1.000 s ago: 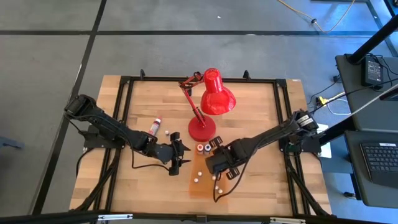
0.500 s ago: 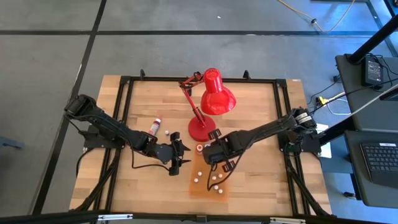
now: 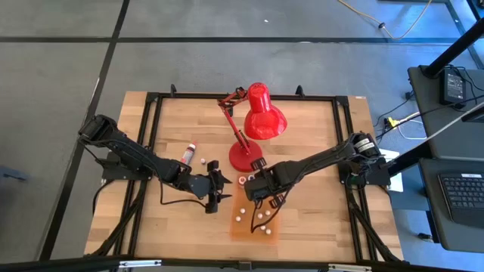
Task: Pick & Place food coloring
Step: Adjust the violet food coloring bottle in the orange bin
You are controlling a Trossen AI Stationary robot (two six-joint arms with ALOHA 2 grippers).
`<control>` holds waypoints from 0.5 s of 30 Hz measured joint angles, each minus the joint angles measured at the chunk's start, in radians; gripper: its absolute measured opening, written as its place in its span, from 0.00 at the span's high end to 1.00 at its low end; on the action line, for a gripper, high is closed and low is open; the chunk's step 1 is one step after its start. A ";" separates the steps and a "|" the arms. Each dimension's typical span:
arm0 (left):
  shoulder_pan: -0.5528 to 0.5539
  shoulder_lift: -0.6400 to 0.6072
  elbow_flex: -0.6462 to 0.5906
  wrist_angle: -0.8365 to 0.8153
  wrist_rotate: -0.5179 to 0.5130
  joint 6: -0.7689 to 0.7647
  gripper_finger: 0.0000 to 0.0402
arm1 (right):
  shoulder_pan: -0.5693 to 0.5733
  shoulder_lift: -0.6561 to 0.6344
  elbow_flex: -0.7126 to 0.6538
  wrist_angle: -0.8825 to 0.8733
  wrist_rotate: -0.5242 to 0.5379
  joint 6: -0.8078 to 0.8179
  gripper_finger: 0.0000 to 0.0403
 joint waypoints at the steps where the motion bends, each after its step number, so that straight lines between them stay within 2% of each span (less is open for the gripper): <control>1: 0.000 0.000 0.000 0.000 0.000 0.000 0.45 | 0.000 0.000 0.000 0.001 0.024 0.000 0.69; 4: 0.000 0.000 0.000 0.000 0.000 0.001 0.45 | -0.001 0.000 0.000 0.002 0.057 0.000 0.66; 15: 0.000 0.000 0.000 0.000 0.001 0.001 0.45 | -0.003 0.000 0.000 0.006 0.049 0.000 0.56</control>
